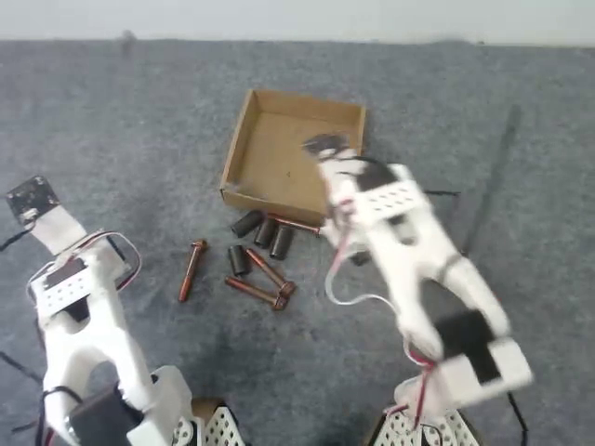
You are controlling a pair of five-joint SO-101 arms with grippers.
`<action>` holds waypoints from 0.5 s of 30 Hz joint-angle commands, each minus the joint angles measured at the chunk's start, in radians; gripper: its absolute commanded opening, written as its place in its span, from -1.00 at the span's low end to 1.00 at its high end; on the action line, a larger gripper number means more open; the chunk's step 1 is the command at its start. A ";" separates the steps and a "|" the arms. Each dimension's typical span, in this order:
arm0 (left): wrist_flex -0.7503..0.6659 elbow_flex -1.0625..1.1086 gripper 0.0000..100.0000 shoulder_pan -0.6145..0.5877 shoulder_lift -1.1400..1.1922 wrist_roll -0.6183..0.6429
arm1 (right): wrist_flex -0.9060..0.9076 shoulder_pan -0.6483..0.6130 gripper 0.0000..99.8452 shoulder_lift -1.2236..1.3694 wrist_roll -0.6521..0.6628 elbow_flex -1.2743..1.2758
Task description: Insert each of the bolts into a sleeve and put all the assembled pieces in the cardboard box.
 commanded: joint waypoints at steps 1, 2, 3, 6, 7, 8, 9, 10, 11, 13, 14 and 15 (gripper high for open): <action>-0.020 -0.033 -0.97 0.029 -0.008 -0.028 | -0.151 0.087 -0.99 -0.231 0.011 0.167; -0.020 -0.033 -0.97 0.037 -0.008 -0.028 | -0.177 0.101 -0.99 -0.274 0.009 0.219; -0.020 -0.033 -0.97 0.044 -0.008 -0.028 | -0.191 0.114 -0.99 -0.309 0.009 0.264; -0.018 -0.031 -0.98 0.075 -0.008 -0.029 | -0.196 0.186 -0.99 -0.383 0.008 0.358; -0.018 -0.031 -0.98 0.092 -0.009 -0.029 | -0.202 0.220 -0.99 -0.400 0.008 0.381; -0.018 -0.031 -0.98 0.114 -0.012 -0.029 | -0.205 0.262 -0.99 -0.410 0.006 0.396; -0.018 -0.031 -0.98 0.137 -0.015 -0.029 | -0.216 0.302 -0.99 -0.420 0.002 0.413; -0.018 -0.035 -0.98 0.163 -0.017 -0.029 | -0.229 0.343 -0.99 -0.429 -0.015 0.427; -0.017 -0.039 -0.98 0.190 -0.017 -0.028 | -0.240 0.383 -0.99 -0.432 -0.031 0.440; 0.002 -0.053 -0.98 0.262 -0.017 -0.023 | -0.262 0.450 -0.99 -0.432 -0.046 0.459; 0.029 -0.071 -0.98 0.302 -0.017 -0.023 | -0.268 0.478 -0.99 -0.432 -0.048 0.468; 0.061 -0.093 -0.98 0.344 -0.017 -0.023 | -0.275 0.504 -0.99 -0.433 -0.049 0.477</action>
